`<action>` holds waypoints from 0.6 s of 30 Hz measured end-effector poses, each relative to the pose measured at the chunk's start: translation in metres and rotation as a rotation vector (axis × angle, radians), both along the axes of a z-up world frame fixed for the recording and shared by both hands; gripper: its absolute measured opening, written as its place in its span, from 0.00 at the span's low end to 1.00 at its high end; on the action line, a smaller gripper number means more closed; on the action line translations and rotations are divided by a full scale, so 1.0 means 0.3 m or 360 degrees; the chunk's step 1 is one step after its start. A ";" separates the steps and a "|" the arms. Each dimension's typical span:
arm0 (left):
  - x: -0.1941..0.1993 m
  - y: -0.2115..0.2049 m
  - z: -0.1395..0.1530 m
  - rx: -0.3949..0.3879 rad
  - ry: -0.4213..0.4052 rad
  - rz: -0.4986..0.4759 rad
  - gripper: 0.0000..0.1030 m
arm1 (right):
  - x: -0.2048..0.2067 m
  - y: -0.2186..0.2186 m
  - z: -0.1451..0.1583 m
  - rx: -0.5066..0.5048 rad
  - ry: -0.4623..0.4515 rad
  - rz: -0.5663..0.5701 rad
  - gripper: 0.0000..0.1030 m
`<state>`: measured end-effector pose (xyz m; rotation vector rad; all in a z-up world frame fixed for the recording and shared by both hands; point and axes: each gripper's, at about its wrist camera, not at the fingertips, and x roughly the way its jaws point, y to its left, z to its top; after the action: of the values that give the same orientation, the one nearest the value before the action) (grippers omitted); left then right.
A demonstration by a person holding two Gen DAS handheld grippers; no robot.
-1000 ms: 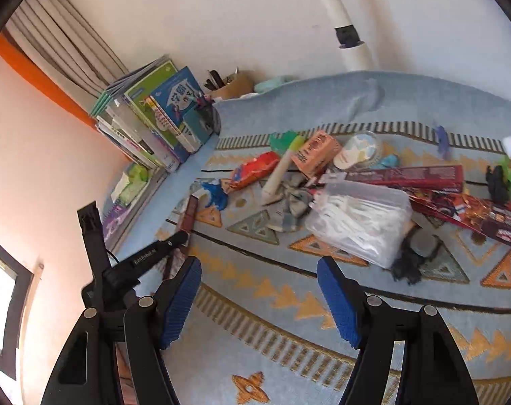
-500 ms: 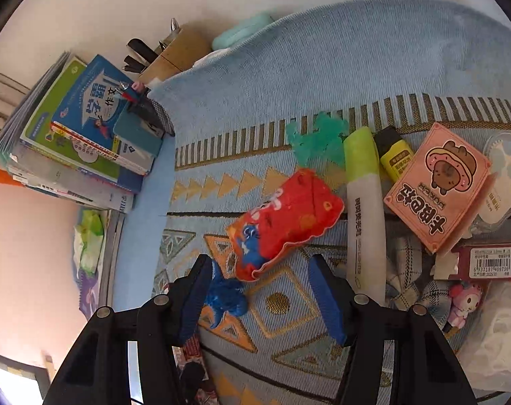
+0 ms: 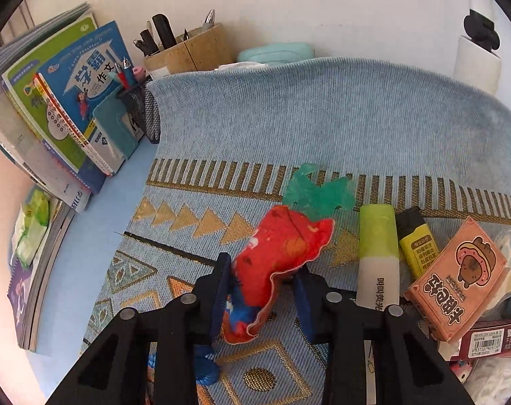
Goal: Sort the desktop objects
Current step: 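Grasp the red plush keychain with the right gripper while the left holds the box, then carry the box and red plush over the gold bowl and open both grippers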
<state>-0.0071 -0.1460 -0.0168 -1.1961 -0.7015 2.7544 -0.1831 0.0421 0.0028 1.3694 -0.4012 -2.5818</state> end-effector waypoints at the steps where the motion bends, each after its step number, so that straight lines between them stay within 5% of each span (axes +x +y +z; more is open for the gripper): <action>1: -0.001 -0.001 0.000 0.0002 0.0001 -0.0003 0.15 | 0.010 0.027 0.010 -0.0101 -0.0011 -0.0002 0.25; 8: -0.001 -0.009 -0.001 0.0022 0.0006 0.0008 0.15 | 0.240 0.246 0.209 -0.0510 0.0137 0.0045 0.25; 12: -0.005 -0.012 -0.001 0.0023 0.0004 0.0002 0.15 | 0.478 0.390 0.262 -0.0552 0.0212 0.0075 0.25; 18: -0.005 -0.009 -0.001 0.0022 0.0003 -0.0001 0.15 | 0.870 0.697 0.180 -0.0452 0.0231 -0.0099 0.25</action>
<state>-0.0086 -0.1487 -0.0172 -1.1908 -0.7189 2.7448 0.0779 0.2514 0.0570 1.0832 -0.7621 -2.5302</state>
